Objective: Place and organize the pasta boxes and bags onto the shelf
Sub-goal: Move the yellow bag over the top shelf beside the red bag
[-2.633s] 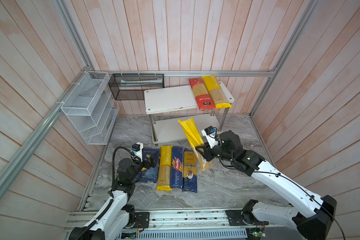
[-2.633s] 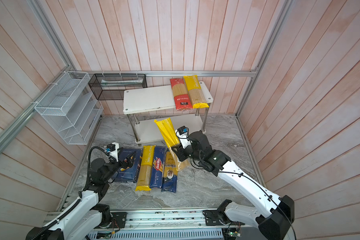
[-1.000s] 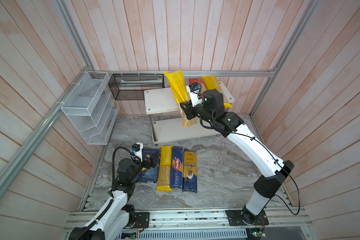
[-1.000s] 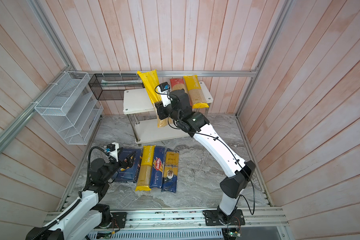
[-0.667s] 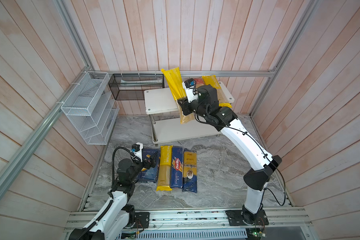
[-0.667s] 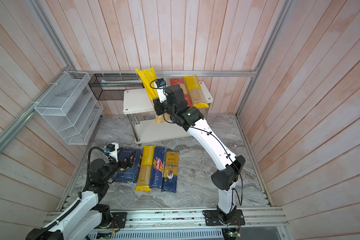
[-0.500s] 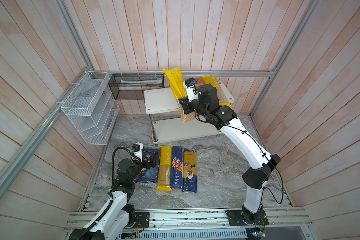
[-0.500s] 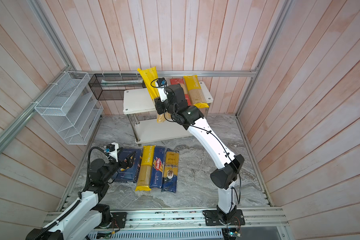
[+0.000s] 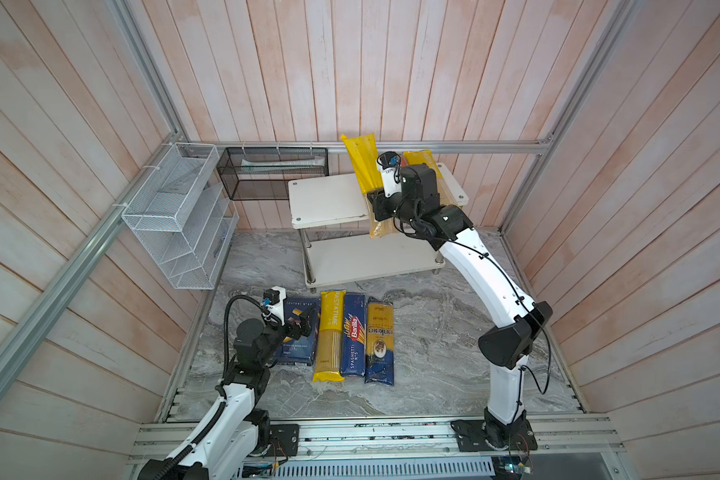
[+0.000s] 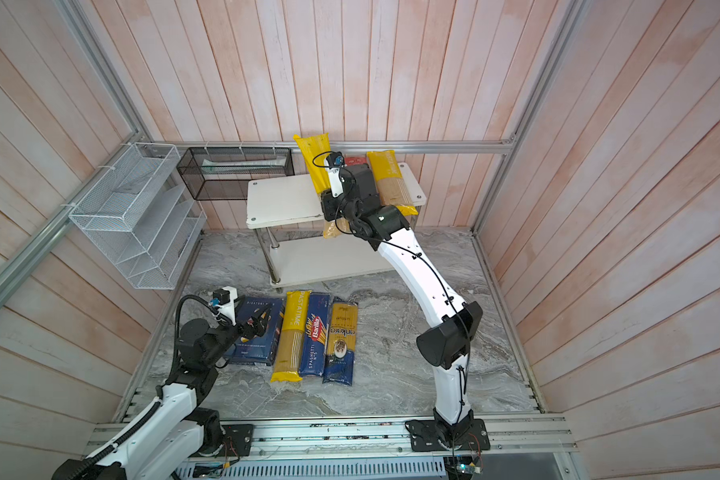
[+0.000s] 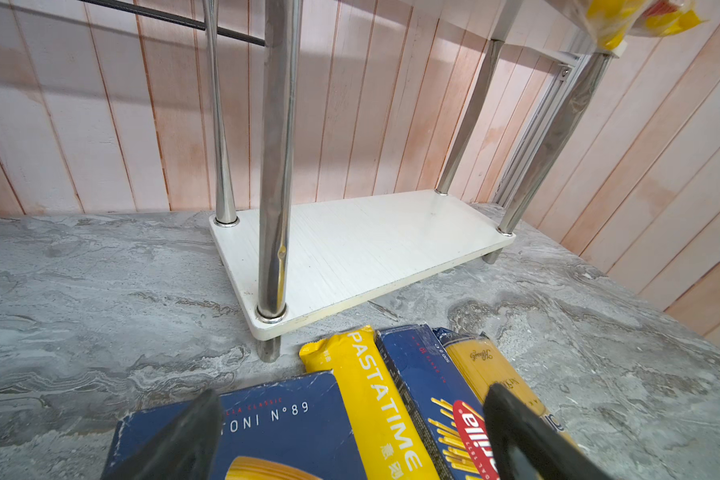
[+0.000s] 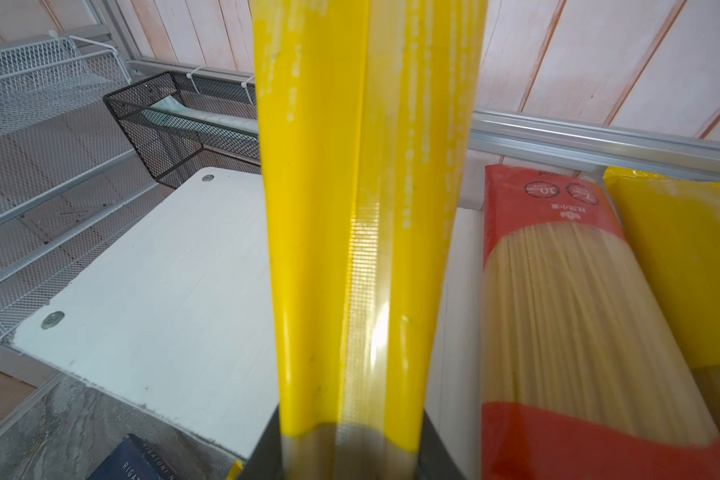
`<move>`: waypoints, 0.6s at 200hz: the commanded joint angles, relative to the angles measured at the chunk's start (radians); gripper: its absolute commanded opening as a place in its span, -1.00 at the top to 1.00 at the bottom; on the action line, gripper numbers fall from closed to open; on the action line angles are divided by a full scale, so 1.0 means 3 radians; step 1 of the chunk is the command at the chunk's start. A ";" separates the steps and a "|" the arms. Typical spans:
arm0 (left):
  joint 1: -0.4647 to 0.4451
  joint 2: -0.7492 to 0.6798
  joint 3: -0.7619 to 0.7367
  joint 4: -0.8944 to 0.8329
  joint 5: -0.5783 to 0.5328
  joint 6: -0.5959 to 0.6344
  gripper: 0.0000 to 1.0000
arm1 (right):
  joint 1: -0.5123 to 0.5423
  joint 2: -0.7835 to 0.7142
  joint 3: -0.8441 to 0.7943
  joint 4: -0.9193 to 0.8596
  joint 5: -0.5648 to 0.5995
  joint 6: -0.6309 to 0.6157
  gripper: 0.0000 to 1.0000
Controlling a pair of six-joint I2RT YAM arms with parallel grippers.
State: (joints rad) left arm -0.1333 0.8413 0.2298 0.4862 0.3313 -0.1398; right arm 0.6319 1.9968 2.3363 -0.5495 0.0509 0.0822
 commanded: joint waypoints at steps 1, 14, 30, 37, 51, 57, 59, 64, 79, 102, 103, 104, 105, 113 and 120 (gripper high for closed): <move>-0.0005 -0.0013 -0.0024 0.0032 -0.0027 -0.0005 -0.99 | -0.0040 0.0055 0.0355 0.0380 -0.0072 0.0046 1.00; -0.0005 -0.0018 -0.0025 0.0036 -0.0031 -0.0007 -0.99 | -0.0068 0.0109 0.0429 0.0350 -0.0102 0.0074 1.00; -0.0004 -0.0018 -0.0025 0.0036 -0.0027 -0.0007 -0.99 | -0.0118 0.0142 0.0449 0.0368 -0.0157 0.0140 1.00; -0.0001 -0.0023 -0.0024 0.0036 -0.0029 -0.0008 -0.99 | -0.0137 0.0152 0.0448 0.0374 -0.0169 0.0155 1.00; -0.0003 -0.0018 -0.0025 0.0036 -0.0026 -0.0007 -0.99 | -0.0156 0.0173 0.0449 0.0390 -0.0174 0.0185 1.00; -0.0001 -0.0020 -0.0029 0.0036 -0.0028 -0.0008 -0.99 | -0.0168 0.0184 0.0447 0.0395 -0.0179 0.0194 0.99; -0.0001 -0.0022 -0.0026 0.0036 -0.0030 -0.0008 -0.99 | -0.0168 0.0184 0.0449 0.0395 -0.0184 0.0196 0.99; -0.0004 -0.0023 -0.0025 0.0036 -0.0027 -0.0008 -0.99 | -0.0176 0.0193 0.0449 0.0395 -0.0186 0.0205 0.98; -0.0005 -0.0023 -0.0025 0.0036 -0.0031 -0.0006 -0.99 | -0.0204 0.0215 0.0450 0.0395 -0.0204 0.0237 0.97; -0.0004 -0.0028 -0.0026 0.0036 -0.0029 -0.0009 -0.99 | -0.0252 0.0250 0.0443 0.0405 -0.0300 0.0333 0.71; -0.0002 -0.0028 -0.0028 0.0036 -0.0030 -0.0009 -0.99 | -0.0254 0.0251 0.0444 0.0405 -0.0309 0.0337 0.70; -0.0001 -0.0031 -0.0026 0.0036 -0.0030 -0.0009 -0.99 | -0.0255 0.0252 0.0444 0.0405 -0.0316 0.0341 0.70; -0.0001 -0.0029 -0.0028 0.0036 -0.0028 -0.0009 -0.99 | -0.0258 0.0254 0.0444 0.0405 -0.0322 0.0345 0.69; -0.0002 -0.0033 -0.0027 0.0036 -0.0030 -0.0007 -0.99 | -0.0268 0.0265 0.0446 0.0408 -0.0347 0.0377 0.66; -0.0003 -0.0038 -0.0034 0.0035 -0.0031 -0.0009 -0.99 | -0.0272 0.0271 0.0444 0.0410 -0.0349 0.0390 0.63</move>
State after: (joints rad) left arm -0.1333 0.8413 0.2298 0.4866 0.3313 -0.1398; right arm 0.5758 2.0541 2.4264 -0.5468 -0.0391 0.1722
